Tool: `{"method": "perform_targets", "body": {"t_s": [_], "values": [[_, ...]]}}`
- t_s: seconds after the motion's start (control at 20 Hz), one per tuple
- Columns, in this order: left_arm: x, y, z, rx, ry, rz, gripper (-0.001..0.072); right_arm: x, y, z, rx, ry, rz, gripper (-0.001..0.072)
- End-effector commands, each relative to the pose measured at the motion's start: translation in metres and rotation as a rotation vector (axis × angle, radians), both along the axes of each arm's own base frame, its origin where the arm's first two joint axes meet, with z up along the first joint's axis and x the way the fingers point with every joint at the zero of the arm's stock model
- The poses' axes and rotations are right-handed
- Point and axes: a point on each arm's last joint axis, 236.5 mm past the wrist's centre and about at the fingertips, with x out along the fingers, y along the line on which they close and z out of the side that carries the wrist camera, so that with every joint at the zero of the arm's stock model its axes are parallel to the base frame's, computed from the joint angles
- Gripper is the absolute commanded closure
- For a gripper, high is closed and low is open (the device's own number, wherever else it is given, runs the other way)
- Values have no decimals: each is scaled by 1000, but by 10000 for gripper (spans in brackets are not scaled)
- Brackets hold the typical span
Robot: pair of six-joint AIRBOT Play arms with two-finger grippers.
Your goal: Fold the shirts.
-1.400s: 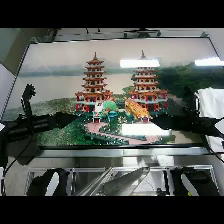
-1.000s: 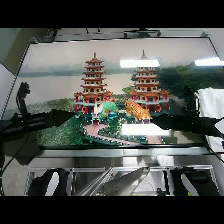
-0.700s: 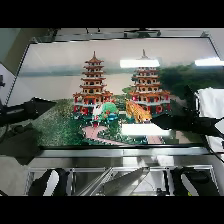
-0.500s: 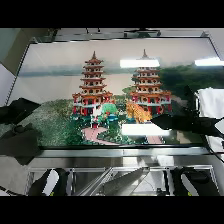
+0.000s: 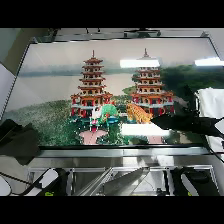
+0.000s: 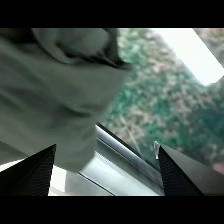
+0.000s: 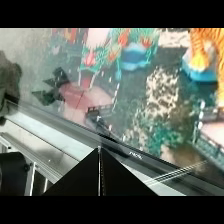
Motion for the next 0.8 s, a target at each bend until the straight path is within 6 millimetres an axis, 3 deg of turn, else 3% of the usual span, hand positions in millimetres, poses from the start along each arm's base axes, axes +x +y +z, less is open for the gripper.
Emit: {"method": "perform_targets", "body": {"t_s": [0.0, 0.2, 0.35, 0.4, 0.45, 0.55, 0.75], "values": [[7, 41, -33, 50, 13, 55, -13, 8, 0, 4, 16, -22, -29, 694], [34, 71, -54, 50, 6, 53, -13, 12, -1, 6, 22, -30, -41, 694], [49, 83, -64, 34, 18, 38, -13, 12, -1, 6, 22, -30, -41, 695], [53, 83, -68, 25, 27, 25, 54, 12, -1, 6, 22, -30, -41, 695], [56, 79, -72, 13, 38, 4, 220, 12, -1, 6, 22, -30, -41, 694], [62, 66, -80, -9, 58, -68, 705, 12, -1, 6, 23, -30, -41, 695], [95, 29, -64, -16, 6, -164, 688, 12, -1, 6, 23, -32, -44, 695]]}}
